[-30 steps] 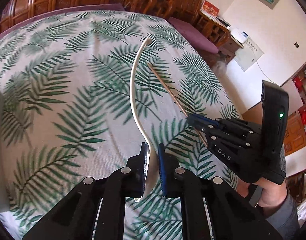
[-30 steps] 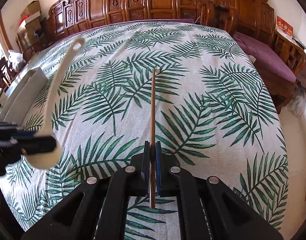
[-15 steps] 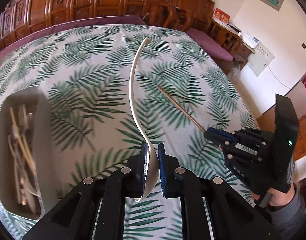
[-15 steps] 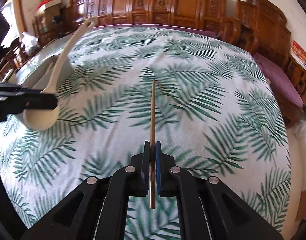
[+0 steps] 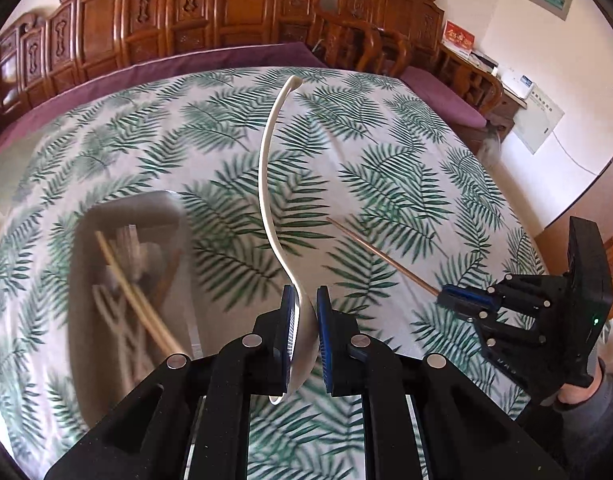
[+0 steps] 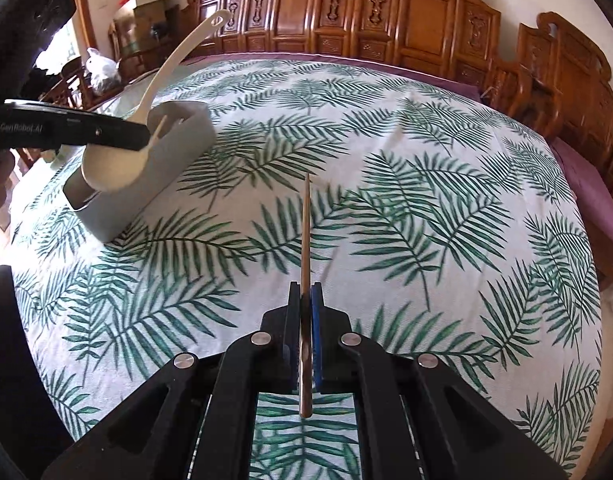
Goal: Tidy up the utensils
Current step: 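Carry the white spoon into the grey tray with the left tool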
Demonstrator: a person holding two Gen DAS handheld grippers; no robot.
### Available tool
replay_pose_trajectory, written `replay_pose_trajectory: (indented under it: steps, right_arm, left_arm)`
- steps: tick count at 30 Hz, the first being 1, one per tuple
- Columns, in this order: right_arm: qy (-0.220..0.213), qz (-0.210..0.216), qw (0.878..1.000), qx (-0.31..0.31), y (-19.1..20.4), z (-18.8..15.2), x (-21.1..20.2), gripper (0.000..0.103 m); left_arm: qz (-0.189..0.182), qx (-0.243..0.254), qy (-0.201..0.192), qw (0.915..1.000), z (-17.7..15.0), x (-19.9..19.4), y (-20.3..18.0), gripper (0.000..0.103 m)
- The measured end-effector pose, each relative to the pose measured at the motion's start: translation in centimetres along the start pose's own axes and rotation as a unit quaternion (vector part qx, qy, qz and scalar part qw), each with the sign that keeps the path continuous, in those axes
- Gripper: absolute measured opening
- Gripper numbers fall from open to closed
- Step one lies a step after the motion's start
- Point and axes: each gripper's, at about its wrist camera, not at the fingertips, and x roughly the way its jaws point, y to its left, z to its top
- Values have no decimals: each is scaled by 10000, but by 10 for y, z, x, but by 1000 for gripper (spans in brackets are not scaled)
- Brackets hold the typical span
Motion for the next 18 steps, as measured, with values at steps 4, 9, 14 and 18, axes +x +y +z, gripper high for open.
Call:
replay_pose_trajectory:
  steps: [4,9,14,18]
  right_arm:
    - [-72,31,10000,-54,10,4,-4,6]
    - [-176,-33,9996,-221,22,17,-8,6]
    - [-205,-95,9992,-326,35,30,-9,6]
    - [-312,24,9992,-251,49,43,-12,6]
  left_arm:
    - [93,-41,-19,9999,-3,-11,20,10]
    - [227,-188,40,9996,-11,-17,50,10]
    - [328,-361,154,9987,-23,-12,76,10]
    - [380,-550,267,9974,-33,-2,97,10]
